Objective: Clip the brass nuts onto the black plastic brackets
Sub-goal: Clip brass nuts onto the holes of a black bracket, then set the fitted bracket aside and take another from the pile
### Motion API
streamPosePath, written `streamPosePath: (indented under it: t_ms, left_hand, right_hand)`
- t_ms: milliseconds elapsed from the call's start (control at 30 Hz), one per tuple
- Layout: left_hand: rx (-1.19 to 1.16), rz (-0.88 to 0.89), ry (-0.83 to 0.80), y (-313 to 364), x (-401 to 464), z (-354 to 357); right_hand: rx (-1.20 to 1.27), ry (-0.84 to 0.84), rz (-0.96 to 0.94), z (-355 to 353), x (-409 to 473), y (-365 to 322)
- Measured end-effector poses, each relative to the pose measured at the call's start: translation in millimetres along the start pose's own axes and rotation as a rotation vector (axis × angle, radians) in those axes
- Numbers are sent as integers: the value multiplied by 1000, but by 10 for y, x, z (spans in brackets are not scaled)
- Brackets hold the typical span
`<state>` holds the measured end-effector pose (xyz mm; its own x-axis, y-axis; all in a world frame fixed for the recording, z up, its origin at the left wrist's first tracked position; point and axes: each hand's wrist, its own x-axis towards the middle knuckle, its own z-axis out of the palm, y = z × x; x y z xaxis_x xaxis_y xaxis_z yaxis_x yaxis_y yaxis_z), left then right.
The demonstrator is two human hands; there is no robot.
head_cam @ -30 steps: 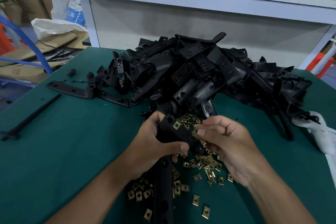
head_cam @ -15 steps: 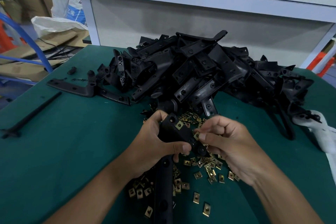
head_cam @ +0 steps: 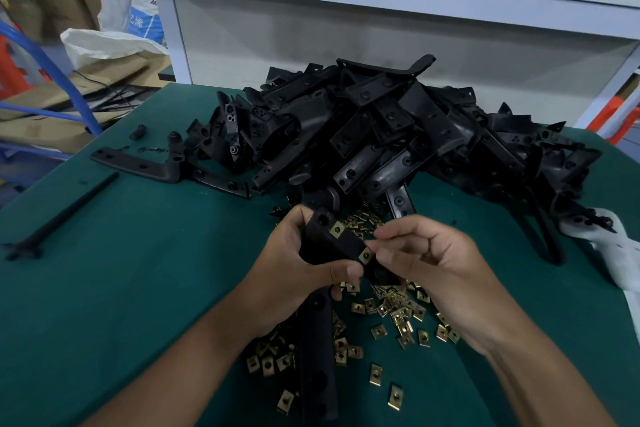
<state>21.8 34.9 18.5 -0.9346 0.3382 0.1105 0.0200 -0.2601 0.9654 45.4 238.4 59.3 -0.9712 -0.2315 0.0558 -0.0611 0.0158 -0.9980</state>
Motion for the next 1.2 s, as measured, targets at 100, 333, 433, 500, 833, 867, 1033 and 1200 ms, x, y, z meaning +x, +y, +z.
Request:
streamPosePath:
  t_ms: [100, 333, 433, 500, 833, 867, 1033, 1200]
  left_hand:
    - [-27, 5, 29, 4, -1, -7]
    - [-18, 37, 93, 14, 21, -35]
    - [-24, 36, 85, -3, 24, -32]
    - [-19, 35, 67, -4, 8, -11]
    - [97, 126, -34, 49, -243, 552]
    - [114, 147, -74, 47, -255, 686]
    - [189, 299, -382, 47, -265, 1557]
    - [370, 376, -564, -141, -526, 2717]
  right_hand:
    - [12, -13, -23, 2, 2, 8]
    - [-65, 6, -72, 3, 34, 31]
    - [-102, 153, -71, -30, 53, 19]
    - [-168, 247, -48, -93, 41, 1]
    - [-242, 270, -3, -74, -913, -120]
    - [-264, 337, -27, -151, -1071, -157]
    - [-384, 640, -98, -545, -2036, -385]
    - [-594, 990, 2, -830, -3268, -580]
